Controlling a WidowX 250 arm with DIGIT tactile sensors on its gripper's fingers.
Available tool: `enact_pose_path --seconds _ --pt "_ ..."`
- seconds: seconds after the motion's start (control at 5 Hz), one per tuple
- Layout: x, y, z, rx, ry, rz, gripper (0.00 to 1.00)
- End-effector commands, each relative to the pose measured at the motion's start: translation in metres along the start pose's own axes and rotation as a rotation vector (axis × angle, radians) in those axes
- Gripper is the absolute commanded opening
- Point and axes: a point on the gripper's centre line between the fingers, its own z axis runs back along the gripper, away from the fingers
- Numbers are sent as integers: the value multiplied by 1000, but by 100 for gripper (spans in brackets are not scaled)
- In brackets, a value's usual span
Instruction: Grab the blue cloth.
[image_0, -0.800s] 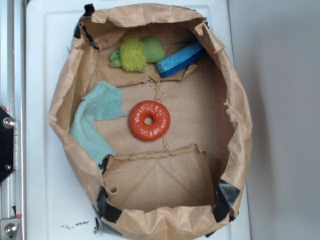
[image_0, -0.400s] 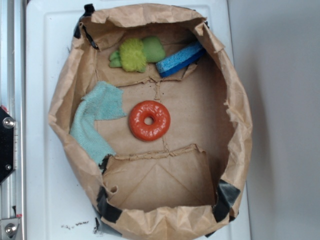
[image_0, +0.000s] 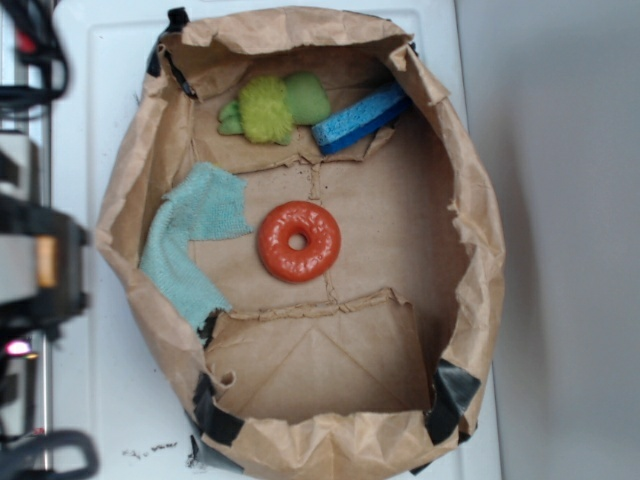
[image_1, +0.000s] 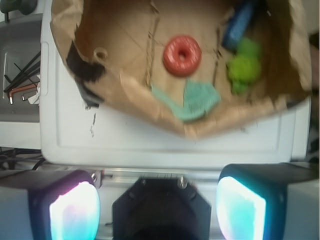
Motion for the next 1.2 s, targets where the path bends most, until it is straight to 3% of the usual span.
enact_pose_path --seconds 0.0,0.2,0.4,0.8,1.0 --pt "36 40 -41 89 -99 -123 100" --pt "46 45 -69 65 -50 -160 100" --pt "51 51 -84 78 -24 -174 100" --pt "39 70 -106 55 55 -111 100" --pt "27 57 -137 56 99 -119 100"
